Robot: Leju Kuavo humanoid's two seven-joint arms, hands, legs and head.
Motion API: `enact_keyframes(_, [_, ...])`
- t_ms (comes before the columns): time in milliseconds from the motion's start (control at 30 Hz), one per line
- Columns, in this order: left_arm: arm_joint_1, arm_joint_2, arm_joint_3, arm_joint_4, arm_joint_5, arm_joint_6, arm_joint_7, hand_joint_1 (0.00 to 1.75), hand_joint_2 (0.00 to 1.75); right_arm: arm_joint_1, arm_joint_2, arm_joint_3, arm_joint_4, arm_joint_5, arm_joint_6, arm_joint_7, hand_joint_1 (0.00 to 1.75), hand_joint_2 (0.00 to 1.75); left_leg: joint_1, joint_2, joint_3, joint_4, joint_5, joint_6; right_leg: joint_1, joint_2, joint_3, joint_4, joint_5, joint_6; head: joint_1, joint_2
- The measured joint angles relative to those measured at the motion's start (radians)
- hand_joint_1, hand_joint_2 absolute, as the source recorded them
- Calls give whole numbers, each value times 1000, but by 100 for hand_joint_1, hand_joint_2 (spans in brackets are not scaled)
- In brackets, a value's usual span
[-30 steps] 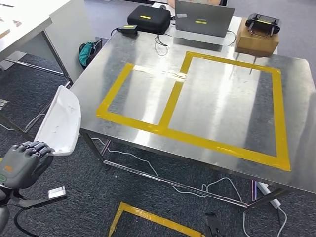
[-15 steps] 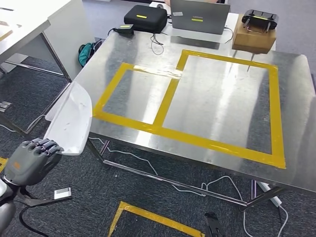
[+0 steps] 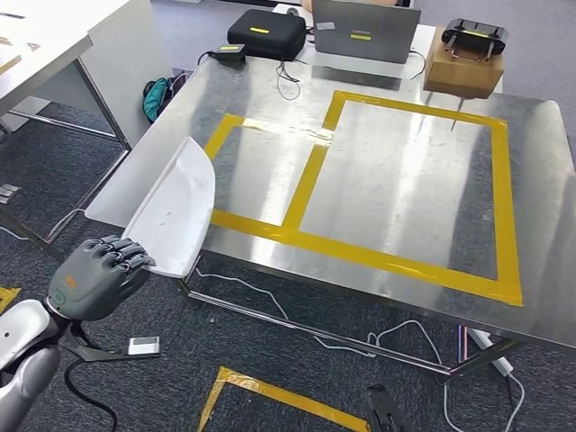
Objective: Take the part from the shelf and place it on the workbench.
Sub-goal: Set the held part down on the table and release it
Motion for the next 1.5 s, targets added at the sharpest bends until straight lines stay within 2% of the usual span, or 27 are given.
enact_keyframes(467, [5,9,-38,-1,13,9,15,145,175,3,12,9,0,-42,-31,-39,0,0,0,0,-1,0,0,0,0,0,0,0,0,0,0,0])
enact_keyframes(533, [14,13,-35,-1,14,14,16,145,175,3,14,9,0,-60,-31,-46,0,0,-2,0,-2,4,-3,8,-4,0,0,-3,1,5,0,0])
enact_keyframes(600, [21,18,-30,-3,15,18,16,145,175,3,16,8,0,-72,-32,-50,0,0,-5,1,-2,3,-5,22,-7,3,1,-10,3,12,-1,0])
enact_keyframes(667, [29,21,-24,-6,15,21,16,145,175,3,17,8,0,-77,-33,-50,0,0,1,10,12,-22,6,30,-3,3,-4,-3,-4,18,1,0])
enact_keyframes(733, [35,22,-18,-8,15,24,16,145,175,3,17,7,0,-79,-37,-49,0,0,9,23,27,-46,15,32,0,-4,-39,70,-47,24,6,0])
enact_keyframes(800, [42,22,-16,-8,15,27,16,145,175,3,17,7,0,-80,-42,-48,0,0,12,35,29,-48,14,32,-3,-12,-103,196,-108,33,9,0])
enact_keyframes(833, [47,22,-15,-8,15,28,16,145,175,4,17,7,0,-80,-43,-47,0,0,14,42,30,-47,11,30,-6,-15,-125,238,-120,38,9,0])
enact_keyframes(867, [52,21,-15,-8,14,28,16,145,175,5,17,6,0,-81,-44,-47,0,0,16,48,30,-45,9,26,-9,-17,-132,248,-113,43,9,0])
enact_keyframes(900, [56,21,-15,-8,14,29,16,145,175,6,17,6,0,-81,-45,-46,0,0,21,53,30,-41,6,20,-13,-20,-118,218,-88,49,9,0])
enact_keyframes(967, [61,22,-13,-8,13,33,16,145,175,6,18,7,1,-84,-48,-45,0,0,29,61,29,-25,-6,3,-20,-33,-53,91,-25,63,11,0])
enact_keyframes(1000, [62,23,-12,-8,12,35,16,145,175,5,20,7,1,-85,-49,-45,0,0,30,64,27,-14,-12,-7,-23,-35,-26,42,-7,62,12,0])
enact_keyframes(1033, [64,25,-9,-8,12,38,16,145,175,5,22,8,2,-87,-50,-45,0,0,29,66,25,-5,-16,-14,-25,-35,-11,16,-1,56,13,0])
enact_keyframes(1133, [67,28,-5,-8,12,45,16,145,175,5,23,9,3,-89,-51,-44,0,0,28,69,24,3,-20,-24,-24,-22,-13,22,-7,23,10,0])
enact_keyframes(1200, [68,28,-3,-9,12,46,16,145,175,5,23,9,3,-89,-51,-44,0,0,30,67,11,37,-47,-26,-22,-15,-13,25,-7,7,8,0])
enact_keyframes(1233, [68,28,-2,-9,12,46,16,145,175,4,23,9,3,-89,-51,-44,0,0,29,65,-10,85,-76,-27,-22,-12,-13,24,-7,1,6,0])
enact_keyframes(1300, [70,29,1,-9,12,46,16,145,175,4,23,10,3,-89,-52,-44,0,0,25,60,-77,225,-141,-24,-19,-6,-15,24,-7,-6,4,0])
enact_keyframes(1333, [72,29,2,-8,11,46,16,145,175,4,23,10,3,-89,-54,-44,0,0,23,57,-105,281,-158,-21,-17,-2,-15,24,-7,-8,4,0])
enact_keyframes(1367, [75,29,2,-8,11,46,16,145,175,4,23,10,3,-91,-56,-44,0,0,22,55,-118,305,-157,-17,-15,2,-15,24,-7,-9,4,0])
enact_keyframes(1400, [77,29,2,-9,10,46,16,145,175,5,23,11,3,-92,-59,-44,0,0,20,53,-114,291,-137,-11,-13,6,-14,24,-7,-9,4,0])
enact_keyframes(1467, [78,29,4,-10,7,45,16,145,175,4,23,15,3,-95,-68,-43,0,0,14,50,-62,177,-68,4,-11,13,-13,24,-7,-8,4,0])
enact_keyframes(1500, [78,30,5,-10,5,45,17,145,175,4,23,19,3,-94,-74,-41,0,0,11,49,-32,113,-45,10,-9,16,-14,25,-8,-7,4,0])
